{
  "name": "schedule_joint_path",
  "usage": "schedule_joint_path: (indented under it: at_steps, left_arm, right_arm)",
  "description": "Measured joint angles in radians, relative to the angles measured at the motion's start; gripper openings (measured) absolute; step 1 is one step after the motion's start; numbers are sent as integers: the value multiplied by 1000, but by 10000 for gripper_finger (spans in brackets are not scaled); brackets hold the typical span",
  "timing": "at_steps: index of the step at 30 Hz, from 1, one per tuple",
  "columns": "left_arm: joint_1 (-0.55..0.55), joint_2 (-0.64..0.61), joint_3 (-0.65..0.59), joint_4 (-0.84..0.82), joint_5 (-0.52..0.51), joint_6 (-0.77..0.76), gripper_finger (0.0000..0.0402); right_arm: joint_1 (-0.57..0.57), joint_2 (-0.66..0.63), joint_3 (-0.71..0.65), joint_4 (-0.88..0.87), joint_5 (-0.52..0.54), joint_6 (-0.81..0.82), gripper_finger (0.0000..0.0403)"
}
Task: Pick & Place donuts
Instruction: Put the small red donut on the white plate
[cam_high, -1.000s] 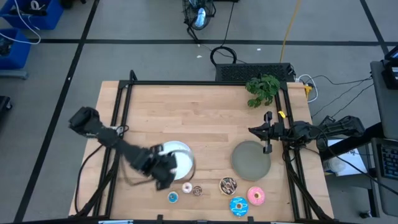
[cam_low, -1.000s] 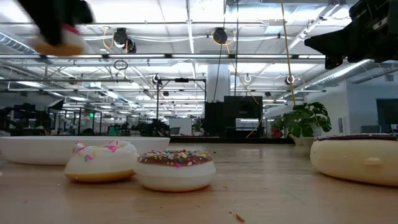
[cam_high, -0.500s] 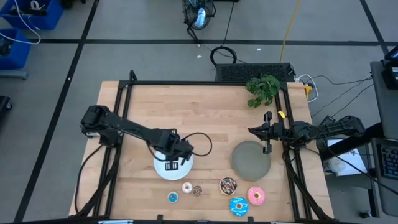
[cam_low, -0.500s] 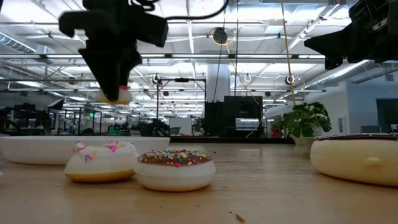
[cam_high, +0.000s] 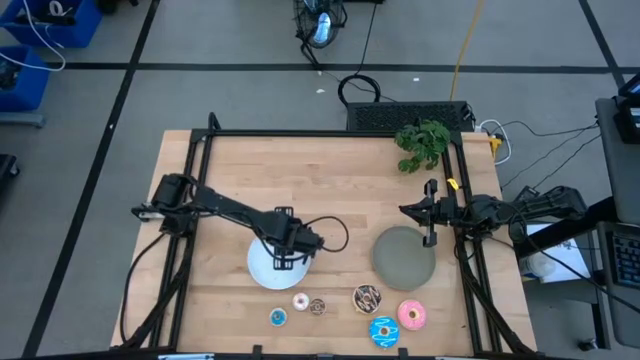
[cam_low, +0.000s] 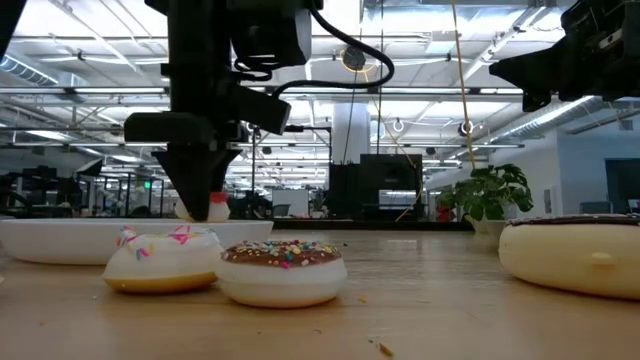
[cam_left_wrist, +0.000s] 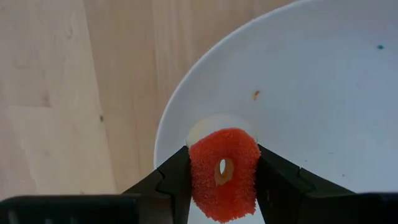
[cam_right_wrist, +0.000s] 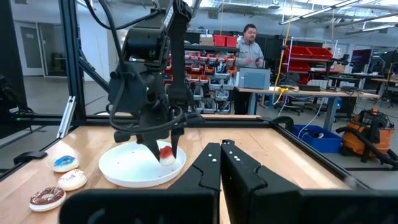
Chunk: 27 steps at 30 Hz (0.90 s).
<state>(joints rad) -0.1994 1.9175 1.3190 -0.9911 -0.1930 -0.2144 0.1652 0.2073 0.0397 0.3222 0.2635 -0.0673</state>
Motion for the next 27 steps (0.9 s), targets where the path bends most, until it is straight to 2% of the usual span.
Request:
schedule_joint_path:
  at_steps: [11, 22, 27]
  left_arm:
    - [1, -23, 0, -36, 12, -5, 150]
    - [14, -222, 0, -132, 6, -46, 150]
    - [34, -251, 0, -132, 81, -112, 150]
  right_arm:
    - [0, 0, 0, 2, -1, 0, 0]
    - [0, 1, 0, 4, -1, 1, 0]
    - [0, 2, 0, 11, 2, -8, 0]
